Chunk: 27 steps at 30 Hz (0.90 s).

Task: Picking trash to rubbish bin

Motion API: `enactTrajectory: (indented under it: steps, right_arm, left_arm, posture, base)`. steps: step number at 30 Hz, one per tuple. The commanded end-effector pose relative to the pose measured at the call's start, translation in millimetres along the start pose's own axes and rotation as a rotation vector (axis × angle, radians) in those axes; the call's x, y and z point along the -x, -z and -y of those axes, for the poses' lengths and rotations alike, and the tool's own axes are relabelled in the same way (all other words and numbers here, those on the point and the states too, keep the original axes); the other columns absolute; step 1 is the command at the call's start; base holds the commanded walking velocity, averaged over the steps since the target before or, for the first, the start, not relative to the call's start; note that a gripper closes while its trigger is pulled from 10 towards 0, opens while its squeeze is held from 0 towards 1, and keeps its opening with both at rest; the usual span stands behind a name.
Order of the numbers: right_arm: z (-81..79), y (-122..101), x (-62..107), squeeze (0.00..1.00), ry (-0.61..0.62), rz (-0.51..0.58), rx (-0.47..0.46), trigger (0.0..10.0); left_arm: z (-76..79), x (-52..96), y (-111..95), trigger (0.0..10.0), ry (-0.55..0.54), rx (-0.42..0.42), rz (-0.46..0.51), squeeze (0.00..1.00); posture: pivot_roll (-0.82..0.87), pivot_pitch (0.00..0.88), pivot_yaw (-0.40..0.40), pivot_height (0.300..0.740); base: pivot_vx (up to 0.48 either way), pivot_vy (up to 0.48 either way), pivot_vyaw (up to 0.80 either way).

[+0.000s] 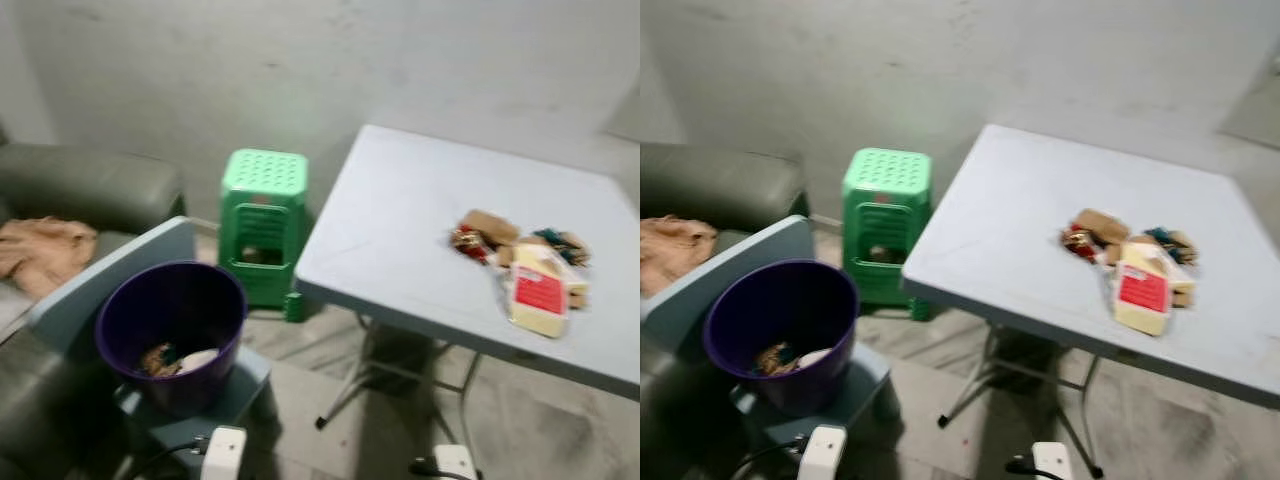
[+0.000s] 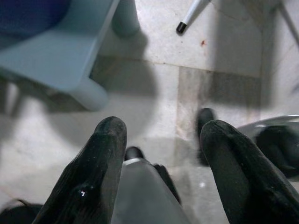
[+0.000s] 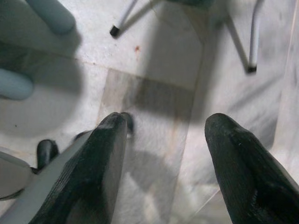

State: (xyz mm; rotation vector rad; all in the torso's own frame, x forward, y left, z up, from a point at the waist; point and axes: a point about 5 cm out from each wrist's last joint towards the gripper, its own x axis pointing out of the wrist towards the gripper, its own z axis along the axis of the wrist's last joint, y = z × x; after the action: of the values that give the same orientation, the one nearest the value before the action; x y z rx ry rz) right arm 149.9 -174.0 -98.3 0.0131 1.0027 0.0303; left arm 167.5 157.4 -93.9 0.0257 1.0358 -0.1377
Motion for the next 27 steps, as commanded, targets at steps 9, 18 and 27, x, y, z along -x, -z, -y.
enactTrajectory:
  steps: [9, 18, 27]
  right_arm:
    - [11.2, -0.1, 1.3, 0.00, 0.030, -0.003, -0.022, 10.0]
    - [10.9, -1.4, 1.1, 0.00, 0.030, 0.006, -0.031, 10.0]
    - [12.0, -1.7, 1.2, 0.00, 0.035, 0.011, -0.040, 10.0]
  left_arm:
    - [9.3, -2.1, -8.2, 10.0, 0.035, -0.016, 0.017, 0.00]
    - [9.4, -2.3, -9.4, 10.0, 0.038, -0.015, 0.015, 0.00]
    - [11.7, -3.0, -13.9, 10.0, 0.045, -0.006, 0.031, 0.00]
  posture:
    - [0.02, 0.000, -0.082, 0.740]
    - [0.01, 0.000, -0.079, 0.740]
    - [0.01, 0.000, -0.078, 0.740]
  base:
    - [0.000, 0.000, -0.70]
    - [0.000, 0.000, -0.17]
    - [0.000, 0.000, 0.00]
